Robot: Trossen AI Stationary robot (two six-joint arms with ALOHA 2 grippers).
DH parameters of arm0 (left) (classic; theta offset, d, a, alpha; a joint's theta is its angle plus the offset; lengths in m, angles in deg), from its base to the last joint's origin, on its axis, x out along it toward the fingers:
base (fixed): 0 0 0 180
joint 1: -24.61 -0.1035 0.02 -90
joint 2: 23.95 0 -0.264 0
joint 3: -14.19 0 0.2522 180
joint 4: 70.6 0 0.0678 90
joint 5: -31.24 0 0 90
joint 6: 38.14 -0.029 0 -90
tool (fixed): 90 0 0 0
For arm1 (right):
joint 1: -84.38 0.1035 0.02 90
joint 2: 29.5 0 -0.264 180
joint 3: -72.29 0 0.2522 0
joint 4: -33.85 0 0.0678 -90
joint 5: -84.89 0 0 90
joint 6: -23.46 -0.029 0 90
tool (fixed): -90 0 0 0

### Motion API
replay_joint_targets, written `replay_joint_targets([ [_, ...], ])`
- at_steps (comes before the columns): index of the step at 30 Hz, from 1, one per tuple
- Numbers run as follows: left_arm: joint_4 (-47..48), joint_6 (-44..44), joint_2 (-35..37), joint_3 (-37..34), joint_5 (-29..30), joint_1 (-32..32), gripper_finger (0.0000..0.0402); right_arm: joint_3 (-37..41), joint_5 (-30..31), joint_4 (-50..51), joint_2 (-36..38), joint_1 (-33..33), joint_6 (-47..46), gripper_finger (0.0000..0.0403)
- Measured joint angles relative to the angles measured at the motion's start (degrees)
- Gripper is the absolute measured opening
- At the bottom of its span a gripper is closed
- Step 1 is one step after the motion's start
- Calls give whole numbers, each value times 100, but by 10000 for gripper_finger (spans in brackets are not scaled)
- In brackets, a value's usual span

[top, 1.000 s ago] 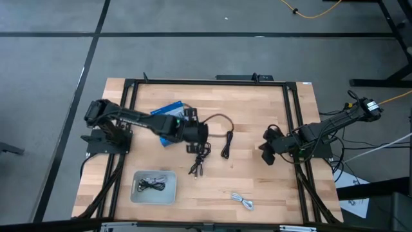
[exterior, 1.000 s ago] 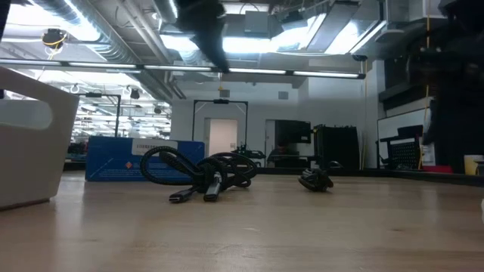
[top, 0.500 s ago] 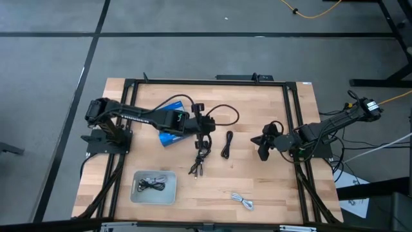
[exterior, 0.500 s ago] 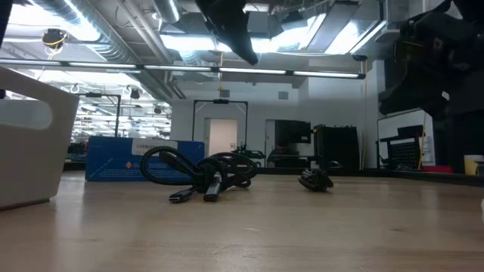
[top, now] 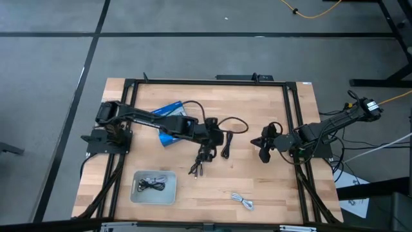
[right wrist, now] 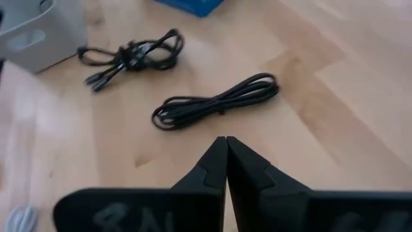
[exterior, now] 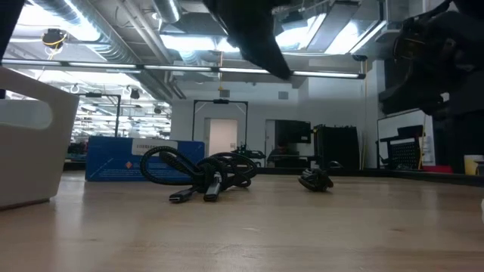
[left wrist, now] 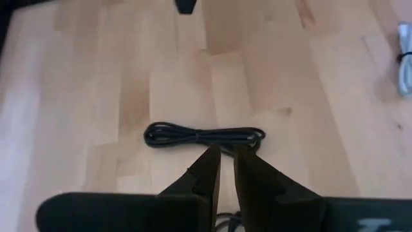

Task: Pick and place USB-C Cables
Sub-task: Put the right black usb cable into the white bin

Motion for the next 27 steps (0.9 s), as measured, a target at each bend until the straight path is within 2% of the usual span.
replay_joint_targets([
  [3, -37, -10, -109, 0, 35, -92, 39, 0, -294, -37, 0, 0, 252, 17],
  [6, -191, -12, -114, 0, -9, -231, 39, 0, -336, -133, 0, -6, 535, 31],
  [11, -593, -300, -114, 0, -932, -510, 47, 2, -340, -203, -10, -92, 729, 42],
  [18, -1467, -943, -123, 0, -1865, -833, 91, 9, -336, -155, -66, -98, 830, 43],
  [24, -2326, -1211, -777, 4, -1887, -910, 124, 9, -281, -24, -63, -98, 836, 43],
  [27, -2488, -1741, -1154, -7, -1720, -904, 129, 9, -36, 55, -59, -98, 692, 42],
])
